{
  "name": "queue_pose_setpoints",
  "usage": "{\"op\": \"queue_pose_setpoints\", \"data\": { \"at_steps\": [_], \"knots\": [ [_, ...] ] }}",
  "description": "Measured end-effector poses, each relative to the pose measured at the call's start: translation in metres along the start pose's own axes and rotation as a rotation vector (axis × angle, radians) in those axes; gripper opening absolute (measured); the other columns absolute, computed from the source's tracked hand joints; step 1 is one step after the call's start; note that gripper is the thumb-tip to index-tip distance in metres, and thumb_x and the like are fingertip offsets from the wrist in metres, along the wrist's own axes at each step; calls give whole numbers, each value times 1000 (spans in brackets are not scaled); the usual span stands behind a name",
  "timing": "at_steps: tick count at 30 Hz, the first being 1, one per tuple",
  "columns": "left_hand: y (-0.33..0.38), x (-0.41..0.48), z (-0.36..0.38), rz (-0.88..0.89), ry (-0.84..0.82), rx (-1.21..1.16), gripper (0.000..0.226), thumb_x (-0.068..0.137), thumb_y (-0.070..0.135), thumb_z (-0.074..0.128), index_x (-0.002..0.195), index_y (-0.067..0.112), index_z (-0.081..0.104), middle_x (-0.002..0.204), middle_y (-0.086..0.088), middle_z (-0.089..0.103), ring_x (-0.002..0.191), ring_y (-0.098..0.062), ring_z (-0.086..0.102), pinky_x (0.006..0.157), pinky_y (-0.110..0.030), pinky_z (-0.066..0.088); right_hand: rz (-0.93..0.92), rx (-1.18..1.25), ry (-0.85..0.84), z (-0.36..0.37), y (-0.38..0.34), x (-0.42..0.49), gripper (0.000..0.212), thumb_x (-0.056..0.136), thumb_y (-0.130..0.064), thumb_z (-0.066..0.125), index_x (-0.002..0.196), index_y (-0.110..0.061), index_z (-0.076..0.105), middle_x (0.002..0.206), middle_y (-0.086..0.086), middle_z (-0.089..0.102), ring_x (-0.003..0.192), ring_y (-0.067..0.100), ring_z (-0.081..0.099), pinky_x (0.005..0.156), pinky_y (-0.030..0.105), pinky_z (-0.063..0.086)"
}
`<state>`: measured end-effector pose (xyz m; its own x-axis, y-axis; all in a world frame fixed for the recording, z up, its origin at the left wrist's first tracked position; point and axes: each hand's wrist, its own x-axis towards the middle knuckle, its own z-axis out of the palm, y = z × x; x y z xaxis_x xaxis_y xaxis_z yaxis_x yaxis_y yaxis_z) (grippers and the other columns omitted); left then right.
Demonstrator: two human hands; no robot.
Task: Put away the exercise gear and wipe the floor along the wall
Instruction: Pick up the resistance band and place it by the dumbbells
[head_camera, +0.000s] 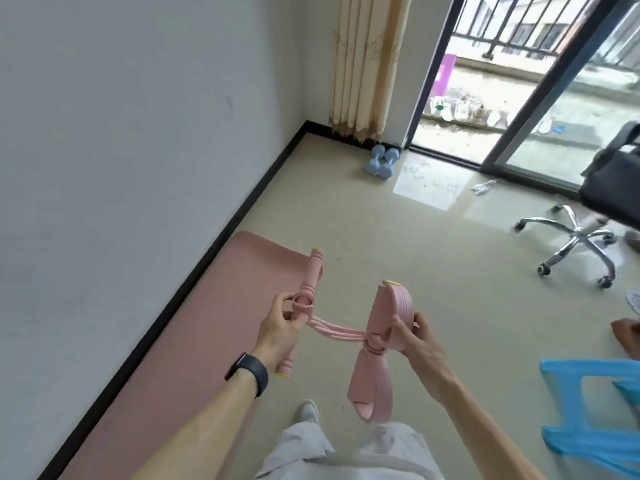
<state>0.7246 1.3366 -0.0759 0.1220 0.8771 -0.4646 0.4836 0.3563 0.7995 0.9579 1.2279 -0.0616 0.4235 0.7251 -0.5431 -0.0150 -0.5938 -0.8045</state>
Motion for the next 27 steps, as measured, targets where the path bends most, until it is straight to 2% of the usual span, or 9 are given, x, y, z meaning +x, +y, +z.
{"op": "queue_pose_setpoints", "data": {
  "at_steps": [4,6,8,12,16,18,21,25,27],
  "knots": [
    [77,85,37,12,-92,-12,36,85,26,69,115,37,53,97,1,68,85,-11,65,68,-26,49,-36,68,36,-31,-56,73,14,93,-26,70,105,-20,67,97,-1,75,95,18,71,92,47,56],
    [109,130,60,32,-122,1,38,84,25,71,114,38,52,98,3,68,86,-13,66,73,-31,53,-27,139,44,-50,-74,115,17,92,-22,71,109,-20,68,98,0,77,97,19,72,93,43,56],
    [141,177,84,54,-127,10,37,85,22,71,113,37,52,95,3,68,84,-14,66,79,-36,56,-18,244,56,-69,-90,167,26,91,-18,72,115,-18,64,99,5,77,96,23,73,91,42,57],
    [210,262,125,27,-110,22,36,87,20,67,116,33,51,93,-1,68,81,-16,67,79,-37,56,34,360,148,-108,-130,265,45,84,-16,80,121,-15,53,95,14,76,85,27,75,76,41,61],
    [261,331,150,-25,-115,70,36,86,27,65,119,35,52,95,-3,70,82,-20,70,81,-42,57,13,186,133,-137,-167,350,49,80,-29,84,122,-31,57,94,2,78,85,19,75,83,44,59],
    [286,356,158,-46,-96,59,33,89,23,65,116,36,51,94,-4,70,78,-21,70,75,-39,58,-7,117,96,-150,-192,389,51,79,-31,84,122,-39,57,99,-1,77,86,14,75,82,37,58],
    [314,399,167,-73,-80,13,33,89,19,66,111,37,50,95,-8,69,77,-24,69,65,-35,57,-38,77,32,-162,-232,445,53,80,-29,83,126,-38,57,100,-2,76,86,11,74,75,27,55],
    [341,470,177,-130,-64,-34,37,87,22,67,118,37,52,96,-7,68,86,-23,68,79,-41,58,-45,45,-15,-169,-279,527,50,83,-29,81,126,-38,57,100,-2,75,86,10,73,70,22,50],
    [354,511,183,-146,-70,-55,37,87,21,68,115,40,53,97,-7,68,86,-23,68,79,-39,58,-41,21,-33,-169,-299,574,51,83,-31,81,127,-36,57,101,-1,75,89,13,72,71,24,50]
  ]
}}
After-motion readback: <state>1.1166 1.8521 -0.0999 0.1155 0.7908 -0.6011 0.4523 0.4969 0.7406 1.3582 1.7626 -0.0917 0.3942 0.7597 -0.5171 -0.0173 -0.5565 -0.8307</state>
